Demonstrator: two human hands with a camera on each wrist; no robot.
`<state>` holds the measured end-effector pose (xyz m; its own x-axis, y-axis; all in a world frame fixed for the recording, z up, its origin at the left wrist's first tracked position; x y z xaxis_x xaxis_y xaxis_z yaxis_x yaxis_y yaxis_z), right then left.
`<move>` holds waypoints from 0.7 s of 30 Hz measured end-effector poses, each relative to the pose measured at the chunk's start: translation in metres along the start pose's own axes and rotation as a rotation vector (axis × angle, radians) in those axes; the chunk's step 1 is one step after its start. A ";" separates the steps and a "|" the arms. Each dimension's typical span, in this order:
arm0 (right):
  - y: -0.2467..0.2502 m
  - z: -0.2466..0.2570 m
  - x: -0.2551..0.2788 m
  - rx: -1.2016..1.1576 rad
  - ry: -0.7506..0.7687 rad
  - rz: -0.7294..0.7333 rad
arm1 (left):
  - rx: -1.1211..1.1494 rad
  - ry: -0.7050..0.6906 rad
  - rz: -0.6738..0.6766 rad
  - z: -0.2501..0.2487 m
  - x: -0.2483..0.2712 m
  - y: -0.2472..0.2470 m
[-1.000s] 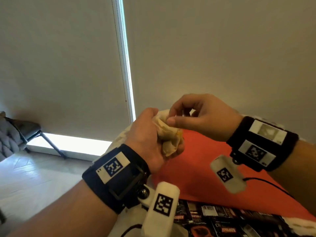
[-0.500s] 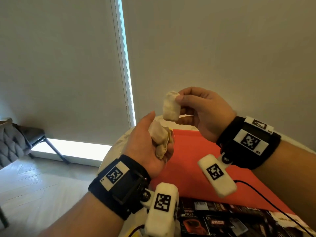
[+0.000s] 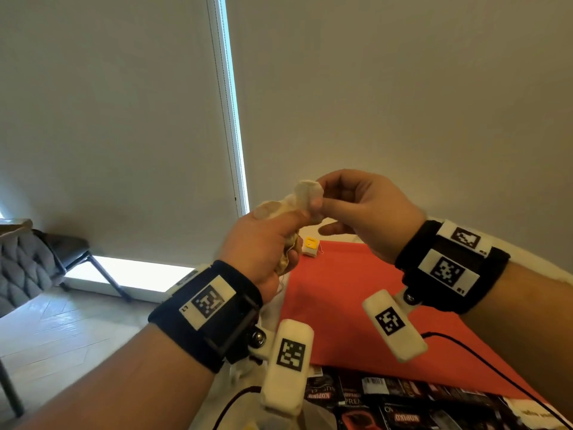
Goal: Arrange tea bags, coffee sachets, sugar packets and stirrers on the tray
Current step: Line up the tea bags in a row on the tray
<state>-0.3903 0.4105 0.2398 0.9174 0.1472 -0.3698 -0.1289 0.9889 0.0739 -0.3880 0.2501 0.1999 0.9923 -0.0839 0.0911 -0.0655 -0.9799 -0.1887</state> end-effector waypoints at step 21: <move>0.021 -0.192 -0.074 0.256 -0.771 -0.225 | 0.000 0.160 -0.026 -0.020 -0.041 0.025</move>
<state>-0.5329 0.4241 0.0912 0.9232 -0.2000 0.3282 0.0922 0.9443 0.3160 -0.4325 0.2257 0.2111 0.9643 -0.0862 0.2505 -0.0401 -0.9822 -0.1838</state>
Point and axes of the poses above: each hand's wrist, its own x-axis away from the middle knuckle, its own y-axis out of the back of the hand, z = x × y, the point moved 4 cm from there along -x, towards the middle knuckle, and after that the axes turned 4 degrees about -x, right-handed, at the moved point
